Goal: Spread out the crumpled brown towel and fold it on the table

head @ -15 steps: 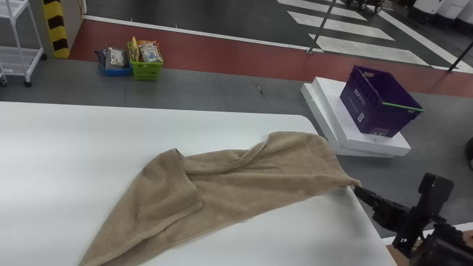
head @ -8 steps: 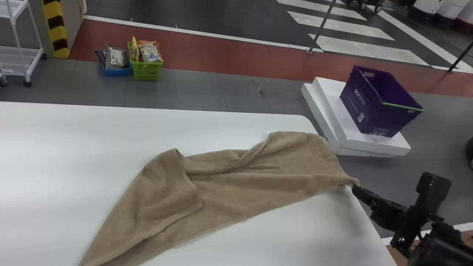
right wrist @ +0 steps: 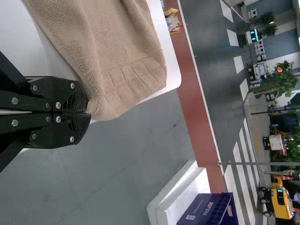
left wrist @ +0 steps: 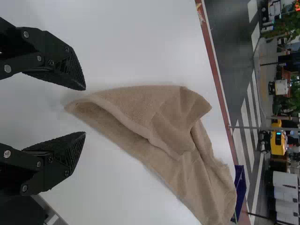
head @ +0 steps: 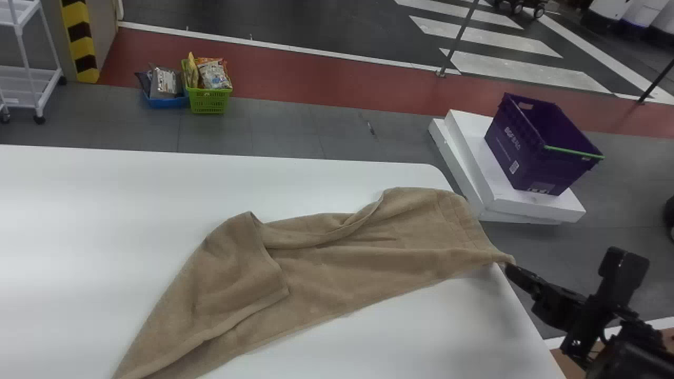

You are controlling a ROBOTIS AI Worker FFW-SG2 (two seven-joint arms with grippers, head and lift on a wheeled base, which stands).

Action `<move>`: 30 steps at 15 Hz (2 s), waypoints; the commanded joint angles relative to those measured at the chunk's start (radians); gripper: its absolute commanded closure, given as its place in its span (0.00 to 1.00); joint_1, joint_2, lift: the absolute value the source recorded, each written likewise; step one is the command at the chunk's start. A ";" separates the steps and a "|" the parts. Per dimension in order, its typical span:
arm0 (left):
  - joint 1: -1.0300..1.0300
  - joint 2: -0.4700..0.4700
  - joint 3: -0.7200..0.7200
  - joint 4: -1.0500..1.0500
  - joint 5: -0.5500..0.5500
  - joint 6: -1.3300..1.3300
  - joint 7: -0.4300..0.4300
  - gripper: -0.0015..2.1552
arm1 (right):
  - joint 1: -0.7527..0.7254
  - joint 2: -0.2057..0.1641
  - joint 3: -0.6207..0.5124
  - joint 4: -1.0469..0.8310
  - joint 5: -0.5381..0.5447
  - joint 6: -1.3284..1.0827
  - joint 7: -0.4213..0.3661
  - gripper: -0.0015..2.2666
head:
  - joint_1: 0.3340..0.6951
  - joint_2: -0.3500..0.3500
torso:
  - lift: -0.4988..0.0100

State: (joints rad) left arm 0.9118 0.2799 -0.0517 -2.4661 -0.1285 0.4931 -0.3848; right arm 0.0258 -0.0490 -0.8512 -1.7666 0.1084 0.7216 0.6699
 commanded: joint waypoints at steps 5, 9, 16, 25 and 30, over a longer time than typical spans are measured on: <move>-0.071 -0.007 -0.079 0.070 -0.043 0.000 0.046 0.28 | 0.005 -0.003 -0.011 0.001 -0.019 -0.010 0.005 0.72 | 1.00 0.00 | 0.73; -0.074 -0.007 -0.085 0.061 -0.043 -0.006 0.058 0.28 | 0.009 -0.012 -0.022 0.004 -0.029 -0.010 0.005 0.72 | 1.00 0.00 | 0.73; -0.099 -0.008 -0.140 0.030 -0.045 -0.027 0.084 0.28 | 0.025 0.005 -0.026 -0.030 -0.035 -0.017 -0.016 0.00 | 1.00 0.00 | 0.73; -0.238 -0.027 -0.332 0.082 -0.112 -0.046 0.147 0.28 | 0.031 0.041 -0.022 -0.067 -0.042 -0.090 -0.052 0.02 | 1.00 0.00 | 0.73; -0.478 -0.051 -0.574 0.231 -0.181 0.080 0.273 0.28 | 0.031 0.035 -0.032 -0.059 -0.061 -0.099 -0.082 0.04 | 1.00 0.00 | 0.73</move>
State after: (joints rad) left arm 0.5114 0.2356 -0.5573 -2.2804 -0.2948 0.5183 -0.1320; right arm 0.0567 -0.0093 -0.8798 -1.8290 0.0507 0.6230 0.5873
